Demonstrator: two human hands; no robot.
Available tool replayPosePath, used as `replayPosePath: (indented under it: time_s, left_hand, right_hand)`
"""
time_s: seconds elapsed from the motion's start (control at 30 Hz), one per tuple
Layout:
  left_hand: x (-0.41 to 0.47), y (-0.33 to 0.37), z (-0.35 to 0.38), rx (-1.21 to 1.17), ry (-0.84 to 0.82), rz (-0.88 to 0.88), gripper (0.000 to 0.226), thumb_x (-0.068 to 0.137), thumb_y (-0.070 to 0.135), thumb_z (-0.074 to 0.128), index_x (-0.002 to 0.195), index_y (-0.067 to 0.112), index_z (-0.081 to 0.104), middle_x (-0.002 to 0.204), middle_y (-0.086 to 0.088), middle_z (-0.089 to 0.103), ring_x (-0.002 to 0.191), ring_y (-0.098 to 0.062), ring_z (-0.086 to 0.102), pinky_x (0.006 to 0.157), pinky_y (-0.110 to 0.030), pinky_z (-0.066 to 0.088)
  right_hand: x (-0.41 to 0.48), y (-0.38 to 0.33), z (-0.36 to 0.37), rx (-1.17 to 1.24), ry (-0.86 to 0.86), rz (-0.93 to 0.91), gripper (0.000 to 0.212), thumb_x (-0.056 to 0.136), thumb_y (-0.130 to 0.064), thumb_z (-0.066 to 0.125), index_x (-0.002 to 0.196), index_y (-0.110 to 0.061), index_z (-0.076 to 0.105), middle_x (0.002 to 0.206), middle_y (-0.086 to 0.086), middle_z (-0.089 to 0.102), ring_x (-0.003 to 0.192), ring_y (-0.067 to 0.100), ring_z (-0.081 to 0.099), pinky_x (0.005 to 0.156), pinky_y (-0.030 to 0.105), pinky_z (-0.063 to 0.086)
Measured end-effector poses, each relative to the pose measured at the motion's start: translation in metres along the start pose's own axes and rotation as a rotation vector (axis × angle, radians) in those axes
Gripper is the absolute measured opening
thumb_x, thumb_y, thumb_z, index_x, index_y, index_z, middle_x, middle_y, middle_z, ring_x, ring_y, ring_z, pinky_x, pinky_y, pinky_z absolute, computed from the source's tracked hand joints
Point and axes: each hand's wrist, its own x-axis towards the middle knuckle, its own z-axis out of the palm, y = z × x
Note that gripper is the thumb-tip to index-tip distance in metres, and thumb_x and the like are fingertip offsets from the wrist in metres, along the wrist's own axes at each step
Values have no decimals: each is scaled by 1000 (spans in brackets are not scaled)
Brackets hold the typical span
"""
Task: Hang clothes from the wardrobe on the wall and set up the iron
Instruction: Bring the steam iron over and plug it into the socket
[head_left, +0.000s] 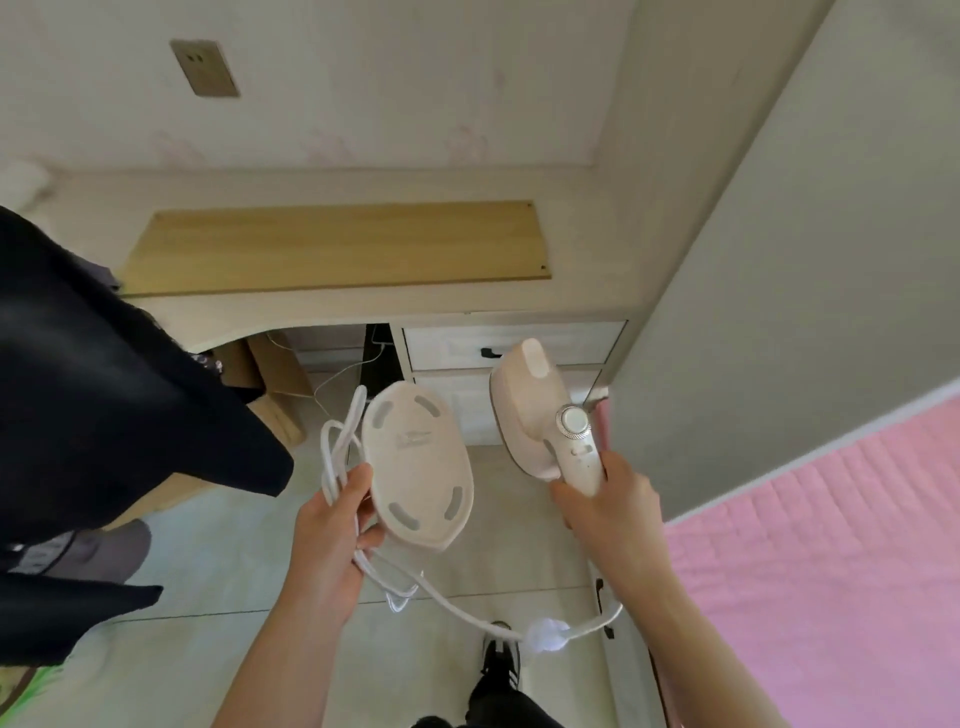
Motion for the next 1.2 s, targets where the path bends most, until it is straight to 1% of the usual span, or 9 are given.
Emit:
replayPosePath:
  time_s: [0.1, 0.3, 0.43, 0.5, 0.6, 0.73, 0.87, 1.07, 1.2]
  left_hand:
    - [24, 24, 19, -19, 25, 33, 11, 93, 20, 58, 96, 14, 67, 86, -7, 65, 71, -12, 58, 43, -16, 44]
    - [76, 72, 47, -9, 63, 131, 9, 94, 19, 58, 95, 14, 65, 89, -9, 61, 77, -16, 59, 71, -32, 52]
    - [117, 106, 58, -4, 30, 171, 13, 95, 18, 56, 102, 11, 66, 79, -2, 62, 57, -5, 57, 47, -18, 47]
    - [137, 125, 61, -4, 22, 175, 13, 95, 18, 57, 101, 12, 66, 74, 1, 61, 55, -5, 55, 43, -16, 43]
    - [168, 157, 65, 0, 22, 188, 10, 95, 18, 57, 97, 14, 65, 80, -1, 61, 69, -11, 54, 46, -17, 43]
    - [205, 193, 73, 17, 13, 208, 10, 94, 16, 57, 101, 12, 63, 80, 0, 63, 69, -11, 59, 51, -21, 47]
    - [241, 218, 83, 60, 11, 229, 16, 94, 20, 58, 108, 16, 65, 95, -2, 68, 86, -18, 63, 65, -30, 49]
    - [282, 233, 107, 124, 5, 276, 19, 95, 23, 56, 113, 19, 63, 104, -3, 68, 93, -21, 63, 70, -29, 48]
    - [307, 234, 131, 129, 24, 251, 17, 96, 20, 55, 110, 19, 64, 104, -3, 68, 96, -20, 64, 68, -28, 51]
  right_hand:
    - [36, -21, 4, 8, -16, -3, 12, 72, -13, 61, 71, -7, 52, 64, 12, 61, 56, 22, 52, 53, 32, 45]
    - [95, -61, 23, 21, -32, -15, 11, 75, -16, 62, 74, -12, 53, 68, 9, 63, 67, 29, 62, 57, 33, 48]
    - [134, -91, 42, 48, -24, 18, 12, 74, -17, 64, 78, -9, 55, 72, 13, 64, 72, 32, 63, 58, 33, 47]
    - [151, -106, 51, 78, -5, 34, 15, 72, -16, 65, 79, -8, 55, 75, 15, 64, 74, 35, 64, 58, 36, 49]
    - [175, -128, 64, 103, 31, 50, 16, 71, -17, 65, 80, -7, 56, 76, 16, 64, 74, 36, 64, 63, 43, 54]
    - [203, -155, 79, 129, 75, 81, 15, 71, -18, 65, 76, -8, 56, 73, 16, 64, 72, 37, 65, 63, 46, 54]
    - [226, -173, 90, 145, 90, 97, 14, 72, -18, 64, 77, -8, 55, 74, 16, 65, 73, 37, 65, 60, 42, 53]
    - [259, -188, 98, 166, 102, 113, 11, 72, -15, 64, 78, -10, 56, 73, 12, 65, 72, 33, 66, 59, 39, 53]
    - [286, -192, 99, 155, 98, 107, 11, 74, -14, 65, 77, -11, 55, 74, 12, 65, 70, 33, 66, 50, 32, 49]
